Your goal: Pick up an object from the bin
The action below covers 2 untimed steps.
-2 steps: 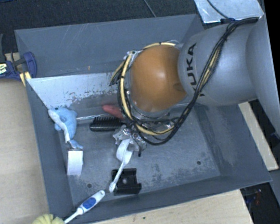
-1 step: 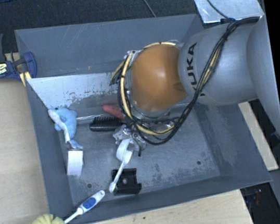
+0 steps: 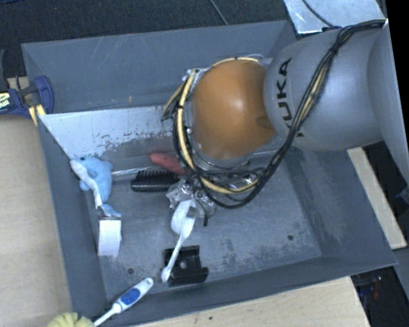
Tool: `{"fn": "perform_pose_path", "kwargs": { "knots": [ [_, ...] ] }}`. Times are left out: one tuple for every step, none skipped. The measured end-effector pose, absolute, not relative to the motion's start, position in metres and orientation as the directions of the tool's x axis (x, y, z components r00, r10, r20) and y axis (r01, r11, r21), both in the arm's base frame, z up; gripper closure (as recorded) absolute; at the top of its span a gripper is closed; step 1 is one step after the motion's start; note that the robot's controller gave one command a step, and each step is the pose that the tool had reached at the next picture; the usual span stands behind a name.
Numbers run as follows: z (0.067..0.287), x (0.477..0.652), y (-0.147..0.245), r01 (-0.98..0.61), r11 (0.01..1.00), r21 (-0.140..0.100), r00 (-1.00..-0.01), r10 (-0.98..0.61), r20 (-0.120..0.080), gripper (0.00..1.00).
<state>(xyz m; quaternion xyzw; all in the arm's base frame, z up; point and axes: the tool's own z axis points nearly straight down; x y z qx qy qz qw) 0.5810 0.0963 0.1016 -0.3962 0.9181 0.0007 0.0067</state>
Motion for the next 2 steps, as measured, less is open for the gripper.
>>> {"fn": "perform_pose_path", "kwargs": {
  "knots": [
    [0.1235, 0.5818, 0.0963, -0.725, 0.688, -0.006, -0.688, -0.725, -0.016, 1.00],
    [0.1321, 0.5828, 0.0963, -0.724, 0.689, -0.009, -0.689, -0.724, -0.020, 1.00]
  ]
}}
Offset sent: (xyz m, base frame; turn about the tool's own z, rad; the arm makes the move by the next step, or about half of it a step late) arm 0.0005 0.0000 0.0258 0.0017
